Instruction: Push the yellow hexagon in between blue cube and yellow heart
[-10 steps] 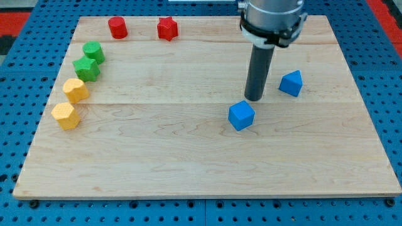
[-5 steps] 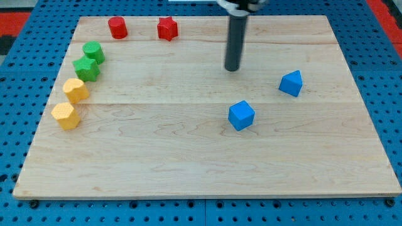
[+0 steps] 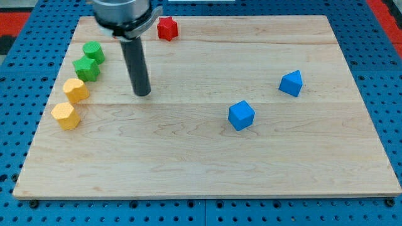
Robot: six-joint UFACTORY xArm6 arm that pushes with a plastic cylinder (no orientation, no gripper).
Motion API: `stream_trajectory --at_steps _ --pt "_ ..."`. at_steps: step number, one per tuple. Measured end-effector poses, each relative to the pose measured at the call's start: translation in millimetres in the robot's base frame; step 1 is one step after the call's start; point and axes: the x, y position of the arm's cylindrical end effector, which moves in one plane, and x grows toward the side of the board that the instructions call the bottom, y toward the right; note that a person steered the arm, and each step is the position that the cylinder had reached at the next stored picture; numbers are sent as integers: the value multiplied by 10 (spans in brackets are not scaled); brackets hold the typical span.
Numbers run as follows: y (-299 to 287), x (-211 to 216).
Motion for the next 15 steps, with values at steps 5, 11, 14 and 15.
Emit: stream_trajectory --at_steps 5,11,14,15 --pt "-1815 1535" --pt "-581 643" --pt "-1009 249" --pt "-768 13"
